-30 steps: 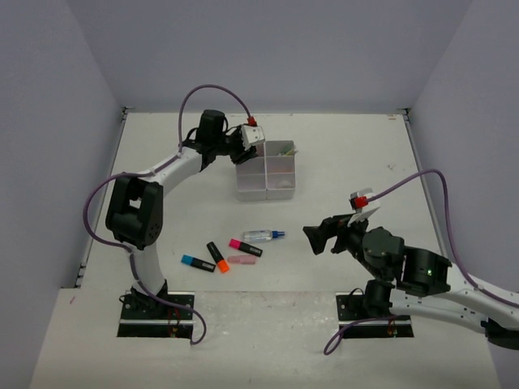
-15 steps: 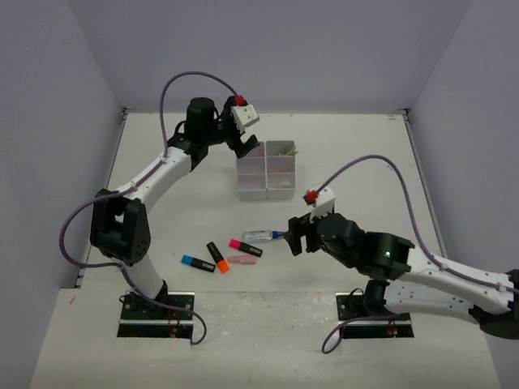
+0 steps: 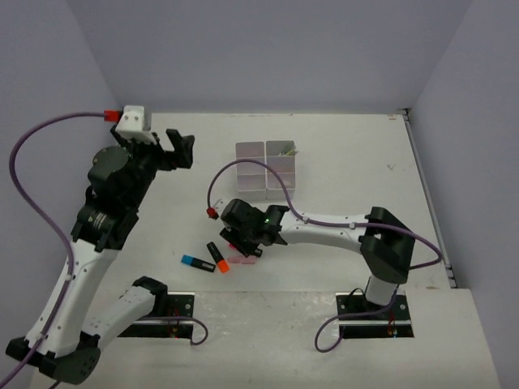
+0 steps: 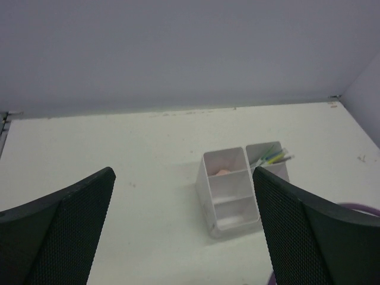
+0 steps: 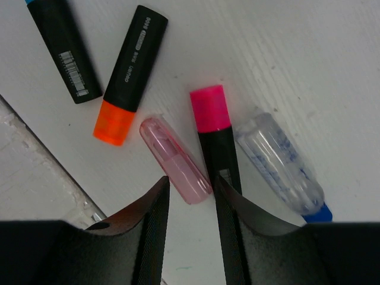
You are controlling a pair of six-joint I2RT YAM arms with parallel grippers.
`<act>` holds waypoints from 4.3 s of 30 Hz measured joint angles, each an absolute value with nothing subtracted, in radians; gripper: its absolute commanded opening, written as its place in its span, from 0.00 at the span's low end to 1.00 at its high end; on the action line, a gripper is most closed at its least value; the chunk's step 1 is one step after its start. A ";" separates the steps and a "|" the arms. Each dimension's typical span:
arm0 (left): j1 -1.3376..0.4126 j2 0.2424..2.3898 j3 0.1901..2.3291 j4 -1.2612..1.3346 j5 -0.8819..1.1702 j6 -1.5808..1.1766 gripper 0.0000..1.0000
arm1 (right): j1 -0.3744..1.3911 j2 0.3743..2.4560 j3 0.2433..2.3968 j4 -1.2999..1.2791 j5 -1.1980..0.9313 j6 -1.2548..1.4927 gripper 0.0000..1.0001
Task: Sort the stationery into containers
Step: Pick up the stationery from the center of the board, then place the stationery in the storage box.
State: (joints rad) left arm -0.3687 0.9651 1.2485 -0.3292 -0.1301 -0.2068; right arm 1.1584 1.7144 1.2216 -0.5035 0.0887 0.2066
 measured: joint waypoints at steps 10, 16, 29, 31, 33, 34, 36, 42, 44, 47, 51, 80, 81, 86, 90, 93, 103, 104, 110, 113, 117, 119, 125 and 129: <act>-0.369 0.759 0.936 -0.542 -0.229 -0.216 1.00 | 1.161 1.933 1.386 -0.593 -0.050 0.056 0.41; -0.369 0.692 0.899 -0.569 -0.242 -0.216 1.00 | 1.165 2.020 1.459 -0.638 -0.082 0.015 0.41; -0.369 0.680 0.843 -0.534 -0.272 -0.214 1.00 | 1.192 2.059 1.472 -0.668 -0.068 0.007 0.05; -0.369 0.668 0.829 -0.530 -0.286 -0.214 1.00 | 1.199 2.048 1.456 -0.652 -0.063 0.010 0.00; -0.369 0.653 0.818 -0.527 -0.303 -0.214 1.00 | 1.204 2.031 1.431 -0.630 -0.060 0.015 0.00; -0.369 0.646 0.813 -0.525 -0.312 -0.214 1.00 | 1.206 2.017 1.411 -0.615 -0.058 0.019 0.00; -0.369 0.628 0.806 -0.520 -0.336 -0.214 1.00 | 1.206 1.969 1.351 -0.587 -0.049 0.028 0.00; -0.369 0.548 0.777 -0.501 -0.393 -0.217 1.00 | 1.106 1.688 1.197 -0.518 -0.053 0.045 0.00; -0.369 0.525 0.764 -0.492 -0.396 -0.217 1.00 | 1.038 1.591 1.195 -0.481 -0.036 0.043 0.00; -0.369 0.509 0.738 -0.477 -0.391 -0.218 1.00 | 0.919 1.512 1.219 -0.440 0.006 0.042 0.00; -0.369 0.511 0.700 -0.476 -0.359 -0.224 1.00 | 0.760 1.567 1.298 -0.415 0.131 0.018 0.00; -0.369 0.505 0.680 -0.472 -0.308 -0.239 1.00 | 0.672 1.769 1.429 -0.404 0.244 -0.024 0.00; -0.369 0.506 0.680 -0.472 -0.308 -0.242 1.00 | 0.671 1.766 1.429 -0.404 0.241 -0.023 0.00; -0.369 0.516 0.680 -0.471 -0.308 -0.244 1.00 | 0.659 1.758 1.429 -0.404 0.222 -0.019 0.00; -0.369 0.529 0.680 -0.472 -0.308 -0.244 1.00 | 0.654 1.758 1.429 -0.404 0.212 -0.019 0.00; -0.369 0.531 0.680 -0.472 -0.307 -0.244 1.00 | 0.654 1.758 1.429 -0.404 0.210 -0.019 0.00; -0.369 0.530 0.680 -0.472 -0.307 -0.244 1.00 | 0.654 1.755 1.417 -0.404 0.209 -0.005 0.00; -0.369 0.530 0.680 -0.472 -0.307 -0.245 1.00 | 0.654 1.753 1.414 -0.404 0.208 -0.001 0.00; -0.369 0.530 0.680 -0.471 -0.307 -0.245 1.00 | 0.653 1.738 1.409 -0.404 0.205 0.008 0.00; -0.369 0.530 0.679 -0.471 -0.307 -0.245 1.00 | 0.653 1.736 1.408 -0.404 0.196 0.009 0.00; -0.369 0.529 0.675 -0.472 -0.307 -0.245 1.00 | 0.652 1.736 1.403 -0.404 0.192 0.013 0.00; -0.369 0.529 0.675 -0.471 -0.307 -0.245 1.00 | 0.650 1.736 1.399 -0.404 0.192 0.015 0.00; -0.369 0.529 0.675 -0.471 -0.307 -0.245 1.00 | 0.643 1.726 1.367 -0.404 0.196 0.028 0.00; -0.369 0.529 0.675 -0.471 -0.307 -0.245 1.00 | 0.641 1.725 1.361 -0.404 0.196 0.031 0.00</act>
